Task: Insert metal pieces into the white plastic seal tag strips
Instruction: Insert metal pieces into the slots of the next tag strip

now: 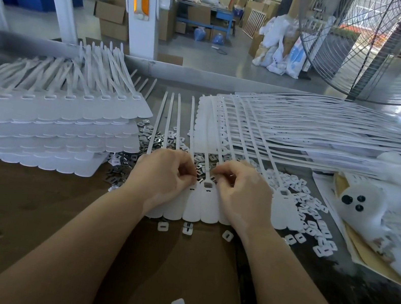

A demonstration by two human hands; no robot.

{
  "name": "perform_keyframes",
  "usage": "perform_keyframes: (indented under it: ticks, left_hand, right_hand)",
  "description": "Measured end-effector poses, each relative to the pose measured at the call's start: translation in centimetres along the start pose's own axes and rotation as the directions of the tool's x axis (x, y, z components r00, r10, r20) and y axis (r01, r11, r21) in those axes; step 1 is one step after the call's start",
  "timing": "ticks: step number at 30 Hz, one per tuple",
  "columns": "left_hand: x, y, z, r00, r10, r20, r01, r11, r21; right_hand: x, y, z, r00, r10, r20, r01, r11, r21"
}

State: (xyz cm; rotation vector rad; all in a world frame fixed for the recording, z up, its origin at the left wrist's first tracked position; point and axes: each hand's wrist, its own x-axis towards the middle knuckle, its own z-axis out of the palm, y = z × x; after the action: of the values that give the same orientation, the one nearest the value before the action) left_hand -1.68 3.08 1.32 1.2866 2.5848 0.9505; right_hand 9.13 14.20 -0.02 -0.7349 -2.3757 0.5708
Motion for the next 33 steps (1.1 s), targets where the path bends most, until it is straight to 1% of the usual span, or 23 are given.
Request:
perform_keyframes:
  ticks: [4, 7, 12, 18, 22, 24, 28, 33]
  left_hand:
    - [-0.3, 0.2, 0.1, 0.999, -0.013, -0.04, 0.015, 0.999, 0.041]
    - [-0.4, 0.2, 0.0, 0.998, -0.022, -0.054, 0.024, 0.999, 0.045]
    - [-0.5, 0.0, 0.2, 0.997, -0.01, -0.078, 0.013, 0.999, 0.042]
    - [-0.4, -0.3, 0.5, 0.996, -0.013, -0.086, 0.016, 0.999, 0.032]
    - [-0.3, -0.4, 0.6, 0.995, -0.005, -0.102, 0.009, 0.999, 0.035]
    - [-0.2, -0.5, 0.6, 0.995, -0.005, -0.101, 0.009, 0.999, 0.038]
    - [-0.2, -0.7, 0.7, 0.995, 0.001, -0.101, 0.004, 0.999, 0.041]
    - [-0.1, -0.7, 0.8, 0.993, 0.011, -0.116, -0.005, 0.999, 0.052]
  right_hand:
    - [0.0, 0.0, -0.2, 0.999, 0.033, -0.033, -0.031, 0.999, 0.045]
    - [0.1, -0.1, -0.4, 0.998, 0.045, -0.043, -0.043, 0.998, 0.038]
    - [1.1, -0.3, -0.9, 0.998, 0.058, -0.011, -0.057, 0.997, 0.051]
    - [2.6, -0.3, -1.2, 0.993, 0.1, 0.062, -0.092, 0.988, -0.127]
    - [3.2, -0.6, -1.4, 0.971, 0.145, 0.191, -0.093, 0.961, -0.259]
    - [3.5, -0.7, -1.4, 0.958, 0.169, 0.231, -0.091, 0.945, -0.315]
    - [3.6, -0.7, -1.0, 0.961, 0.172, 0.216, -0.081, 0.924, -0.373]
    - [3.4, -0.3, -0.5, 0.982, 0.128, 0.137, -0.07, 0.927, -0.368]
